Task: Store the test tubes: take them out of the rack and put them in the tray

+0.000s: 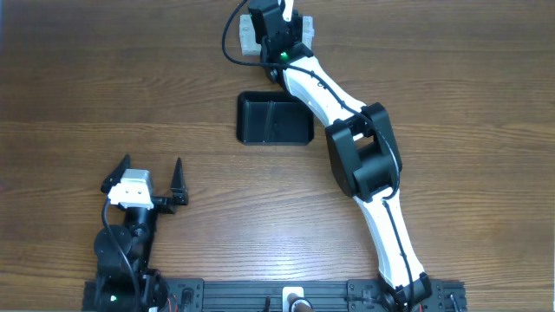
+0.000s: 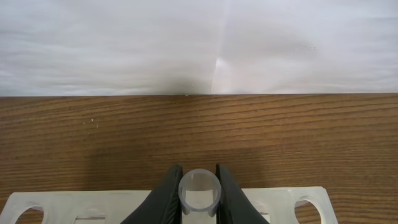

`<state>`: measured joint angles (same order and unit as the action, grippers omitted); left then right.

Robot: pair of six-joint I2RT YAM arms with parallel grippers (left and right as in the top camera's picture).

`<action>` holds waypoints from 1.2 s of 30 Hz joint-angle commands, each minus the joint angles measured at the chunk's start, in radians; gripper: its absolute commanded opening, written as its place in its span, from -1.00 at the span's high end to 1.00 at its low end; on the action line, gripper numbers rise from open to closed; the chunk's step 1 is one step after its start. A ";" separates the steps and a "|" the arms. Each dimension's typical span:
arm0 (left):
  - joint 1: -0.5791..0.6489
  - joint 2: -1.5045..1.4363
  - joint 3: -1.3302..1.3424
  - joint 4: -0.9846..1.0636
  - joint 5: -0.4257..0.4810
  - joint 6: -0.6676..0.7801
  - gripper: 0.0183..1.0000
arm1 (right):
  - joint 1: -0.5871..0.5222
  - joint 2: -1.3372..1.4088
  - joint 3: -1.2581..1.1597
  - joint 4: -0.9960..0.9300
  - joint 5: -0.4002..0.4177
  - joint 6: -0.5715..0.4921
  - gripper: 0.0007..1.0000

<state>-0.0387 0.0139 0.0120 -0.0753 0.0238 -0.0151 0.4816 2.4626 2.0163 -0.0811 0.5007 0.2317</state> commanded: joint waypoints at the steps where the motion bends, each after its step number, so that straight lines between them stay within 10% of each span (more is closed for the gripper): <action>1: 0.005 -0.007 -0.006 -0.001 0.013 0.008 -1.00 | -0.002 -0.002 0.027 0.003 0.021 -0.010 0.74; 16: 0.005 -0.007 -0.006 -0.001 0.013 0.008 -1.00 | 0.039 -0.359 0.047 -0.069 0.043 -0.054 0.80; 23: 0.005 -0.007 -0.006 -0.001 0.013 0.008 -1.00 | 0.077 -0.522 0.047 -0.509 0.033 0.101 0.84; 36: 0.005 -0.007 -0.006 -0.001 0.013 0.008 -1.00 | 0.072 -0.412 -0.126 -0.870 -0.250 0.314 0.93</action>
<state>-0.0387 0.0139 0.0120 -0.0757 0.0238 -0.0151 0.5571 2.0308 1.9278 -0.9539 0.3145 0.4862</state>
